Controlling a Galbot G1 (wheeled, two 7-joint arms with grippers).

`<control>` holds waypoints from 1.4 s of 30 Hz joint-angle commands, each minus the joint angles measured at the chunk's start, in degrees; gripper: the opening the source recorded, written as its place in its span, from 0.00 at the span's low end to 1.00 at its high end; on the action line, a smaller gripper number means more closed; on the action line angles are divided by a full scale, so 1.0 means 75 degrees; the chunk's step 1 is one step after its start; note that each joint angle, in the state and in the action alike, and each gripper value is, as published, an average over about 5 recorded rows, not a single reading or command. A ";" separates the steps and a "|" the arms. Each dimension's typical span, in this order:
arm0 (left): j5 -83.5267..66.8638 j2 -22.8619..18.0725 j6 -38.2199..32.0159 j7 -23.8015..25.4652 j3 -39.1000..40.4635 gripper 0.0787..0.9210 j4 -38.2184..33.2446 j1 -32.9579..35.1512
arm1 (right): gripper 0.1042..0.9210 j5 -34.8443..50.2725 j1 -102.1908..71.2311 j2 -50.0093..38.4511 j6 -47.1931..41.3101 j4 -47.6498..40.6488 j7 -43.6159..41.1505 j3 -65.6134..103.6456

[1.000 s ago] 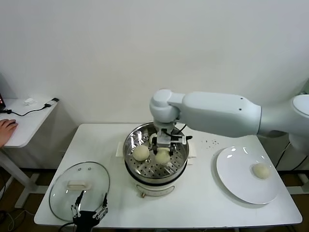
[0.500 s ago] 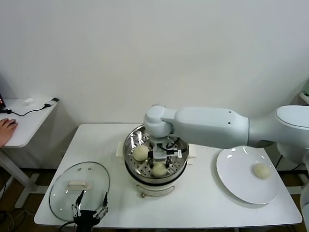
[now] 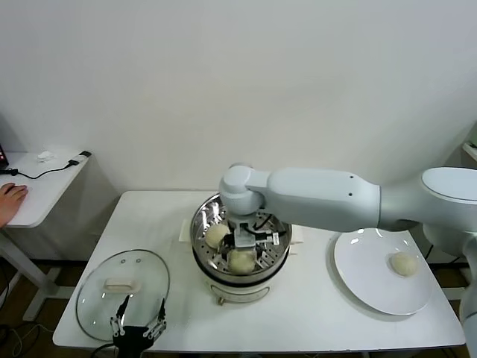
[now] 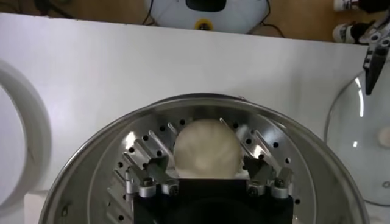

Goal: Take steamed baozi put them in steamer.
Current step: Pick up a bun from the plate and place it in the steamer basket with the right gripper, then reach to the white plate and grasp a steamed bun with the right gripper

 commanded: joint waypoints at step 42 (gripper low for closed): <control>-0.0021 0.0089 -0.0225 -0.0227 -0.0036 0.88 -0.0175 0.0166 | 0.88 0.0943 -0.3889 -0.6440 -0.4020 -0.3027 0.1279 0.3816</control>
